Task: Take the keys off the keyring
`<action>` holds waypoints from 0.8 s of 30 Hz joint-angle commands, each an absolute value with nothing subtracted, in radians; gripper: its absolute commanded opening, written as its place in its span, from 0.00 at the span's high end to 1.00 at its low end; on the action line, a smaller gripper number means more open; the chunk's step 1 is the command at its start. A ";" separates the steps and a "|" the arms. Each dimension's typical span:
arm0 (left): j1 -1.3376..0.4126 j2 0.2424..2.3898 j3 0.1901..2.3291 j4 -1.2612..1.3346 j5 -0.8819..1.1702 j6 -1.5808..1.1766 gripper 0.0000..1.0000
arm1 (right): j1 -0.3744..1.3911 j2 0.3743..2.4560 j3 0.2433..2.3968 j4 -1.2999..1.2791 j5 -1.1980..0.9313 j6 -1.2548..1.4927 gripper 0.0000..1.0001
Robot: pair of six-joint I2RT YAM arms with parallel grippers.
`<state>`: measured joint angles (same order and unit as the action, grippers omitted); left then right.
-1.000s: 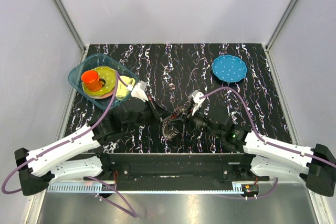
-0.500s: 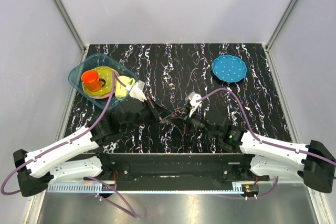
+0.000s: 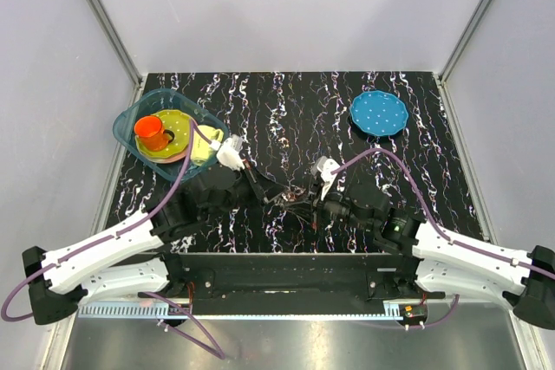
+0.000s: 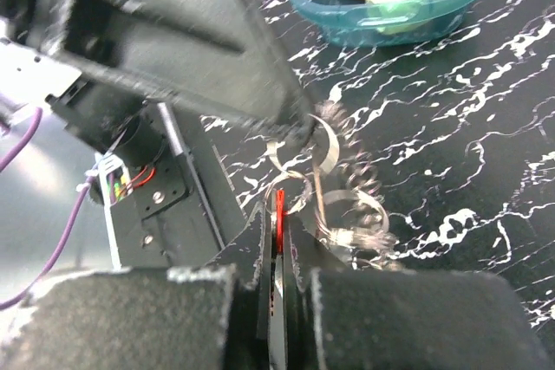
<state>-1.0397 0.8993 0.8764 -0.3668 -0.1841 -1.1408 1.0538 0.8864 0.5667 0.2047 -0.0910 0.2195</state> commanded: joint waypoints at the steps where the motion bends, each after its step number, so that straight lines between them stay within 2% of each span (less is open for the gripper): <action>1: -1.022 0.870 0.920 -0.336 -0.236 -0.968 0.80 | 1.054 0.812 0.659 0.022 -0.208 0.166 1.00; 3: -1.022 0.839 0.943 -0.347 -0.232 -0.814 0.58 | 1.054 0.792 0.689 -0.063 -0.224 0.123 1.00; 6: -1.022 0.777 0.937 -0.347 -0.245 -0.622 0.44 | 1.054 0.747 0.733 -0.188 -0.251 0.060 1.00; 14: -1.022 0.690 0.828 -0.223 -0.019 -0.172 0.41 | 1.052 0.747 0.871 -0.460 -0.435 -0.224 1.00; 24: -1.022 0.727 0.801 -0.173 0.440 -0.054 0.42 | 1.052 0.900 1.041 -0.615 -0.637 -0.426 1.00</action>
